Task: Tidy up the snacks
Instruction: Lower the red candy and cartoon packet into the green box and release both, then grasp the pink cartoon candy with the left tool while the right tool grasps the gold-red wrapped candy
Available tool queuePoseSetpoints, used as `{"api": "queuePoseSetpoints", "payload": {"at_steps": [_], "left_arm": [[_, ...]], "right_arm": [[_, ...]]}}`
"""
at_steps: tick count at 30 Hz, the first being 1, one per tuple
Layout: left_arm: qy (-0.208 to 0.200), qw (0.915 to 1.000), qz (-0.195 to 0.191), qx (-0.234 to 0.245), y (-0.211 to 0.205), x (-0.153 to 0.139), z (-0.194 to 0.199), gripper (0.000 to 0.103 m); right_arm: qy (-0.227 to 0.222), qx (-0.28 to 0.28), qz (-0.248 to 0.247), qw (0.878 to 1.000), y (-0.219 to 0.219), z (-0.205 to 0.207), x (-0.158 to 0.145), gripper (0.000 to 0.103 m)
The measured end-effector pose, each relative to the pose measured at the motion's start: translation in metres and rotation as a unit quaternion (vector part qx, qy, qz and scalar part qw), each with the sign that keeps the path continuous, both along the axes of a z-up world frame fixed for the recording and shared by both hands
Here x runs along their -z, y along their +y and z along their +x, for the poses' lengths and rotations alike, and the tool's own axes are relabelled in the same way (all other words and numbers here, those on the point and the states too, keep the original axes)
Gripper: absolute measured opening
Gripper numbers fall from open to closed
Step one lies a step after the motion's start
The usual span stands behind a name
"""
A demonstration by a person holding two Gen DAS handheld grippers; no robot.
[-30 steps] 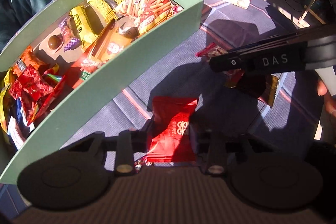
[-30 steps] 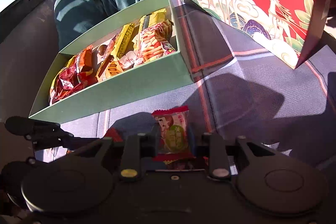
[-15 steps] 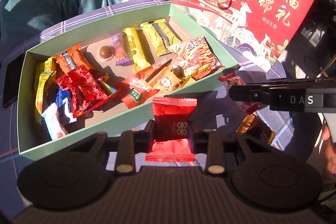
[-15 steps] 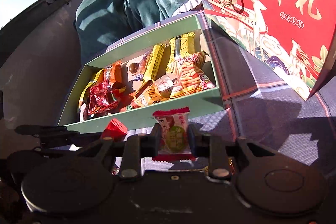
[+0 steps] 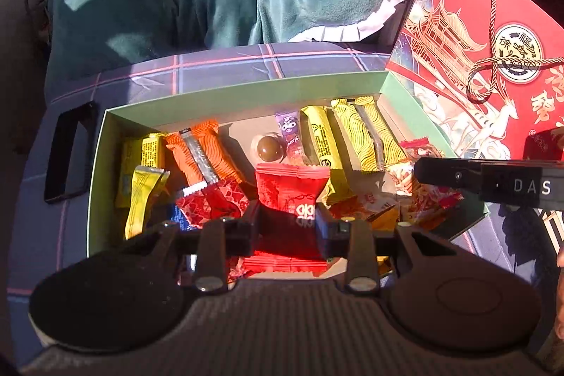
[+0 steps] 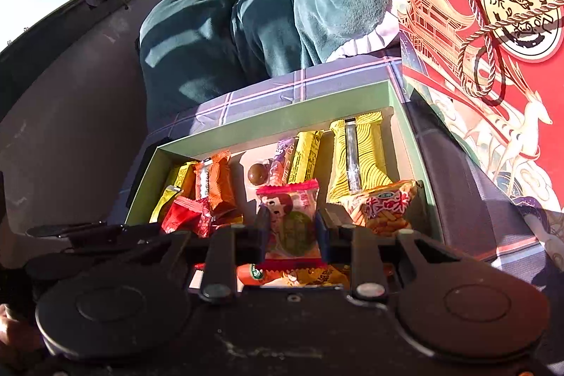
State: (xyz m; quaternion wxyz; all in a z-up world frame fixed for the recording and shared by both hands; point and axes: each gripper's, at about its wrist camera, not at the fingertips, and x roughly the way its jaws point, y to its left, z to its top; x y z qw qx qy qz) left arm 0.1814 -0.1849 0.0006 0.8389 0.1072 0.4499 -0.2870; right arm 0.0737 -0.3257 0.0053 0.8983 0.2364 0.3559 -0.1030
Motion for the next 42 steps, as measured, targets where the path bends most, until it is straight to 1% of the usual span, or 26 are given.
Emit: {"api": "queuePoseSetpoints", "payload": {"at_steps": [5,11,12,13,14,15,16,17,18,22,25,29,36,42], "left_arm": [[0.008,1.0,0.003,-0.003,-0.013,0.012,0.02,0.031],[0.012,0.9998,0.013,-0.002,-0.023,0.023,0.032,0.031],[0.011,0.9998,0.016,-0.002,-0.024,0.024,0.033,0.032],[0.008,0.9998,0.019,-0.005,-0.025,0.025,0.033,0.035],[0.001,0.9997,0.023,-0.01,-0.026,0.025,0.033,0.054],[-0.007,0.9994,0.029,-0.018,-0.026,0.024,0.032,0.082],[-0.017,0.9989,0.034,-0.026,-0.026,0.024,0.031,0.094],[-0.032,0.9982,0.038,-0.035,-0.025,0.022,0.03,0.103],[-0.039,0.9976,0.042,-0.039,-0.024,0.021,0.029,0.103],[-0.025,0.9977,0.046,-0.043,-0.022,0.02,0.03,0.103],[-0.023,0.9978,0.04,-0.048,-0.017,0.016,0.026,0.103],[-0.025,0.998,0.035,-0.047,-0.012,0.008,0.015,0.103],[-0.032,0.9982,0.022,-0.046,0.002,-0.011,-0.014,0.103],[-0.026,0.9984,0.017,-0.046,0.017,-0.013,-0.045,0.103]], "right_arm": [[0.013,0.008,-0.003,1.0,-0.012,0.032,0.009,0.027],[0.024,0.004,-0.007,1.0,-0.018,0.049,0.019,0.027],[0.025,0.003,-0.007,1.0,-0.018,0.051,0.02,0.029],[0.025,0.003,-0.008,1.0,-0.018,0.053,0.021,0.03],[0.024,0.003,-0.009,1.0,-0.019,0.054,0.022,0.035],[0.024,0.005,-0.011,1.0,-0.018,0.055,0.021,0.057],[0.021,0.007,-0.012,1.0,-0.018,0.054,0.02,0.087],[0.013,0.011,-0.014,1.0,-0.017,0.053,0.019,0.1],[0.007,0.015,-0.017,1.0,-0.016,0.052,0.018,0.103],[0.013,0.015,-0.022,1.0,-0.016,0.05,0.012,0.103],[0.015,0.019,-0.013,1.0,-0.016,0.043,0.01,0.103],[0.013,0.02,-0.018,1.0,-0.011,0.031,0.002,0.103],[0.003,0.025,-0.016,1.0,-0.004,-0.001,-0.014,0.103],[0.003,0.043,-0.006,0.999,-0.004,-0.034,-0.017,0.103]]}}
